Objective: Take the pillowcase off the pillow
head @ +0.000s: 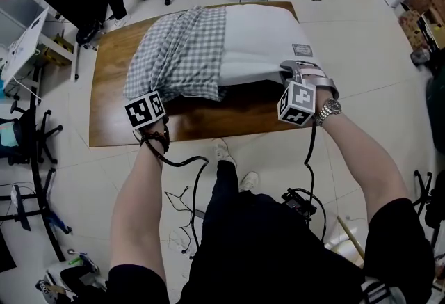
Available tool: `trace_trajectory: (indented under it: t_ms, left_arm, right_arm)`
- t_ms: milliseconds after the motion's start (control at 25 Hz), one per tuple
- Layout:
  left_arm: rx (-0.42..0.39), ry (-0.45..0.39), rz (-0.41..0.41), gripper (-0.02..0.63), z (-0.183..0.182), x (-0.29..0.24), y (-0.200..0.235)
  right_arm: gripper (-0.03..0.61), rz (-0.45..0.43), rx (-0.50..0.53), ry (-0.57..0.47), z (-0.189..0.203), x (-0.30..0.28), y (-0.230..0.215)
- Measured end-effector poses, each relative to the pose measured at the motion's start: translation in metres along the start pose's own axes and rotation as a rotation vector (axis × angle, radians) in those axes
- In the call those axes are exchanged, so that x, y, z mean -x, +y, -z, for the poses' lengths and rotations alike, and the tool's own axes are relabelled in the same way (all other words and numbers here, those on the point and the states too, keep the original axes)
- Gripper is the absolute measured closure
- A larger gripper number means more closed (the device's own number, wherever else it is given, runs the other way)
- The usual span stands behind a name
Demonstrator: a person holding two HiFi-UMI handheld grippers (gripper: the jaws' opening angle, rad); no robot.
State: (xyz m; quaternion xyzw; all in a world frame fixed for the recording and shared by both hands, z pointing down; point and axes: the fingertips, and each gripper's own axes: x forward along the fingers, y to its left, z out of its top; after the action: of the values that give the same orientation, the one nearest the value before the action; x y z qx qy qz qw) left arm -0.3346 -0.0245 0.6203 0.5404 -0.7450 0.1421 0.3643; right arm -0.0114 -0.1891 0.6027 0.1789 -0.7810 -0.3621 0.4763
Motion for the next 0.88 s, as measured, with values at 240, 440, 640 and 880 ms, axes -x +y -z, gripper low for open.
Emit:
trace_trajectory:
  t_ms: [240, 440, 640, 880]
  left_arm:
    - [-0.032, 0.030, -0.023, 0.594, 0.010, 0.004, 0.011]
    - [-0.072, 0.089, -0.020, 0.557, 0.024, 0.005, -0.002]
    - [-0.100, 0.143, 0.029, 0.523, 0.035, 0.018, -0.023]
    - [-0.116, 0.181, 0.149, 0.526, 0.047, 0.048, -0.061]
  right_arm:
    - [0.566, -0.030, -0.025, 0.005, 0.004, 0.003, 0.010]
    - [0.520, -0.069, -0.080, -0.045, -0.002, 0.008, 0.015]
    - [0.427, -0.155, -0.148, -0.085, -0.003, 0.021, 0.023]
    - [0.394, -0.293, -0.225, -0.119, 0.000, 0.057, 0.039]
